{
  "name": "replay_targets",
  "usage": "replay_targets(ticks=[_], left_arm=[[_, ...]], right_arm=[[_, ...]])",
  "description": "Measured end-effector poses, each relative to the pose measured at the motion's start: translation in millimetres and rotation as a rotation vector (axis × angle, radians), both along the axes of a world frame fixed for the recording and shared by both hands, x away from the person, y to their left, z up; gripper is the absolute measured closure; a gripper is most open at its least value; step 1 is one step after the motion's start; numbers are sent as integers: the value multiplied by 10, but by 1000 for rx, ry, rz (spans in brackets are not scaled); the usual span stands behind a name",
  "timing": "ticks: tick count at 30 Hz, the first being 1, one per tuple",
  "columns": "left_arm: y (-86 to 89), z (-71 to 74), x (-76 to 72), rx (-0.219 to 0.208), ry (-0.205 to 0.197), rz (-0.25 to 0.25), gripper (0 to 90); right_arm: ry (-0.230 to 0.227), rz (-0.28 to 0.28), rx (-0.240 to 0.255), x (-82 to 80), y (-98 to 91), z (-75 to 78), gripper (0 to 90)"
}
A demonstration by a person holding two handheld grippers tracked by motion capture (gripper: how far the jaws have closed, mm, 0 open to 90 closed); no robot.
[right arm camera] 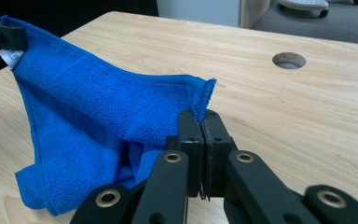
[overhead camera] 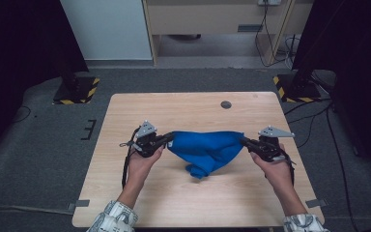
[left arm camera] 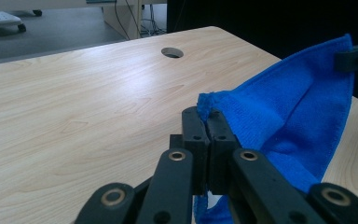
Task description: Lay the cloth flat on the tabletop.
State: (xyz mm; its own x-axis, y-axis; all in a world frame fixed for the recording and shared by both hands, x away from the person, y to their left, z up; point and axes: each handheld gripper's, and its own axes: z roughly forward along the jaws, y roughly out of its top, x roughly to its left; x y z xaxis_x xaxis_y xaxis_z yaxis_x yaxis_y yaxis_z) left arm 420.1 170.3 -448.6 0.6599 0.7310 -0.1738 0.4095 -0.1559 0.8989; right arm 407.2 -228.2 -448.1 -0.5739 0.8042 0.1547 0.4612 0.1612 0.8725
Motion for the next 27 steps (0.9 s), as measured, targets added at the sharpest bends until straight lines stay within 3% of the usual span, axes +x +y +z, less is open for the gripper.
replay_targets(ticks=[6,9,12,17,23,27], left_arm=[[2,39,-7,1,-1,1,882],[17,87,-19,33,-5,18,882],[59,159,-40,12,-15,15,882],[82,334,-112,11,-44,4,883],[76,641,-204,4,-79,-5,883],[24,701,-115,32,-59,-6,883]], right_arm=[[4,-10,1,7,-6,37,886],[-6,0,0,-19,-5,80,886],[-13,4,5,-58,-3,140,886],[-43,-2,16,-142,-39,302,886],[-81,12,31,-287,-107,607,886],[-79,11,24,-250,-149,657,885]])
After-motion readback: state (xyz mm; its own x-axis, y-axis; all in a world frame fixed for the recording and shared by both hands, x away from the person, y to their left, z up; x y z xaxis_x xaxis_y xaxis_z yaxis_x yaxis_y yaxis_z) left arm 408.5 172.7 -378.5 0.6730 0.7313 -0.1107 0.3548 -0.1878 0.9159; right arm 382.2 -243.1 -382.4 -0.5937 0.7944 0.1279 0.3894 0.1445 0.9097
